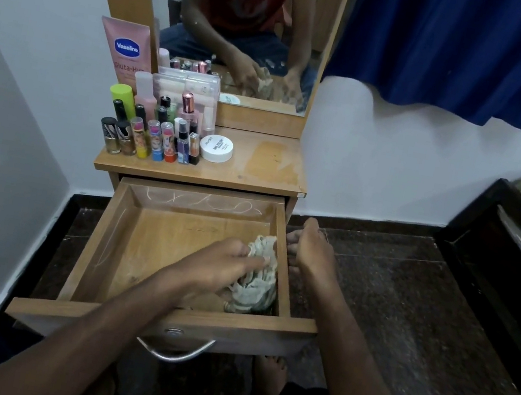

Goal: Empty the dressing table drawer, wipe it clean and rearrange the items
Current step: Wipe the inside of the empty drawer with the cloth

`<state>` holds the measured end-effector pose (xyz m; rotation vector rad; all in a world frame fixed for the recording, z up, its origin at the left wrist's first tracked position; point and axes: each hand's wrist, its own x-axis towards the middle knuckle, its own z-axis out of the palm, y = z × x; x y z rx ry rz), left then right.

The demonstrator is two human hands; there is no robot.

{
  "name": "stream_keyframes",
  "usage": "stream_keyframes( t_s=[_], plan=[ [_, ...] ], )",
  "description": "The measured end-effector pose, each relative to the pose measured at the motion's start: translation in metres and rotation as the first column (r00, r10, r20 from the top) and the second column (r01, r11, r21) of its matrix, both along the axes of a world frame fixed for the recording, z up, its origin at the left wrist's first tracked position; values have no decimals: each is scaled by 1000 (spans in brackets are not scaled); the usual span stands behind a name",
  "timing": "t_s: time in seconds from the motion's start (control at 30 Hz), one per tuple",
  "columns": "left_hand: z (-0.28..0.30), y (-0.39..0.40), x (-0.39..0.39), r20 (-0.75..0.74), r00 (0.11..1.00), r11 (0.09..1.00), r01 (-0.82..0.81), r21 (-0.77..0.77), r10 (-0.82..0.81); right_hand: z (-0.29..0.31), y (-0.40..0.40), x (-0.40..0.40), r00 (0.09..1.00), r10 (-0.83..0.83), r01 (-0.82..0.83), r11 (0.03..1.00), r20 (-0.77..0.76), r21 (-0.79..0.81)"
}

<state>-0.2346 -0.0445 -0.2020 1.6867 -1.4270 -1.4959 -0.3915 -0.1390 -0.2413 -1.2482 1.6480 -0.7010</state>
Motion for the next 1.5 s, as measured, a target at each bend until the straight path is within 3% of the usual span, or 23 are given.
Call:
stream_keyframes(
  t_s=[0.1,0.17,0.23,0.33,0.5,0.6,0.73,0.9,1.0,1.13,1.5],
  plan=[
    [11,3,-7,-219,967,988,-106,111,128,4,2,1,1000,-2,2,1000,5,11],
    [11,4,-14,-220,968,989,-94,117,118,6,4,1,999,-31,31,999,20,18],
    [3,7,-19,-38,999,999,6,32,-5,6,4,1,999,-39,38,999,30,28],
    [-5,8,-29,340,931,979,175,-105,-130,7,6,1,1000,-21,21,1000,8,14],
    [-5,-3,-57,525,851,971,146,-188,-26,21,16,4,998,-50,50,999,-26,-3],
    [-9,-8,-70,476,878,988,28,-152,48,21,18,3,997,-56,56,998,-48,-10],
    [-11,-29,-71,312,923,960,-157,-231,226,16,13,0,993,-119,119,993,-3,11],
    [-15,-84,-60,241,885,906,-338,-256,399,15,9,-4,996,-68,70,997,-65,22],
    [-20,-97,-53,282,852,889,-369,-273,440,9,8,-8,997,-65,67,997,-51,40],
    [-31,-93,-47,410,836,916,-240,-323,364,13,5,-4,1000,23,-23,999,-18,39],
    [-22,-33,-53,541,841,985,102,-137,-12,17,11,-5,1000,-25,23,991,12,129]
  ],
)
